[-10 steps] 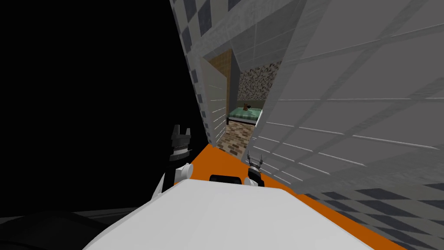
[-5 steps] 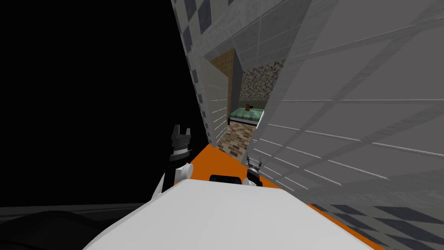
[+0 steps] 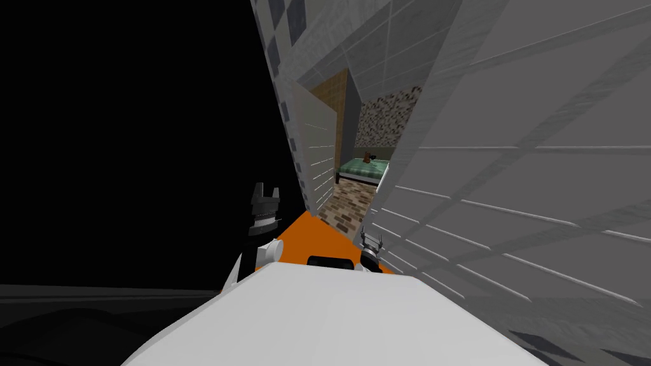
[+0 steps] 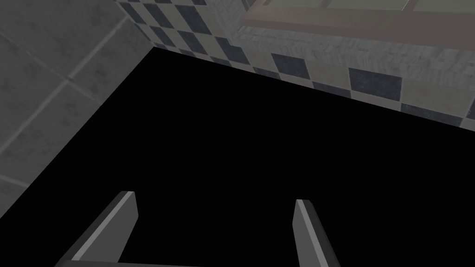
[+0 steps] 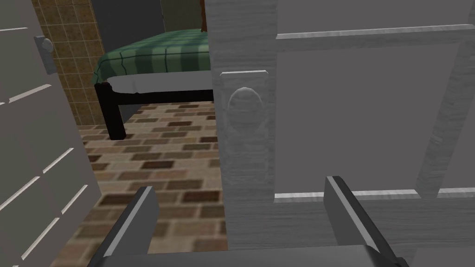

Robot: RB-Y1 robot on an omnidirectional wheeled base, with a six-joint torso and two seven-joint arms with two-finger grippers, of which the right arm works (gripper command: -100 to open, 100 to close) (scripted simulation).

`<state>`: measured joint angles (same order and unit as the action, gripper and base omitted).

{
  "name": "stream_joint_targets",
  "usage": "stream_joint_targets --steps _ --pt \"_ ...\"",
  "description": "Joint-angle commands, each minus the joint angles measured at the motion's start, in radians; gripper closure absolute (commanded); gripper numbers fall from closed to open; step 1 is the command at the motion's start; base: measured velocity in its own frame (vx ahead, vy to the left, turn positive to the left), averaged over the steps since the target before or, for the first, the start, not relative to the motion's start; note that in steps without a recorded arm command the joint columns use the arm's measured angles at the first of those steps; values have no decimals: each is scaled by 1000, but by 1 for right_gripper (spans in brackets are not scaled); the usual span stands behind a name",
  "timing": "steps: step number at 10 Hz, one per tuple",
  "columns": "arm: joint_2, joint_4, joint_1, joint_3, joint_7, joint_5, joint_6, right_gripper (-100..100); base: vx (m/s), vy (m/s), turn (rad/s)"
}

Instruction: Push the door open

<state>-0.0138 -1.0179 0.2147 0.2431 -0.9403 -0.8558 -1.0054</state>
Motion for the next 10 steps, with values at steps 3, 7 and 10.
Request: stream_joint_targets --steps 3,7,10 --pt "-17 16 -3 0 -19 -13 -5 -100 75 -77 39" --pt "-33 26 -10 -8 -28 -18 -2 -100 156 -87 18" --pt "-21 36 -18 -17 -37 -22 0 -100 175 -103 19"
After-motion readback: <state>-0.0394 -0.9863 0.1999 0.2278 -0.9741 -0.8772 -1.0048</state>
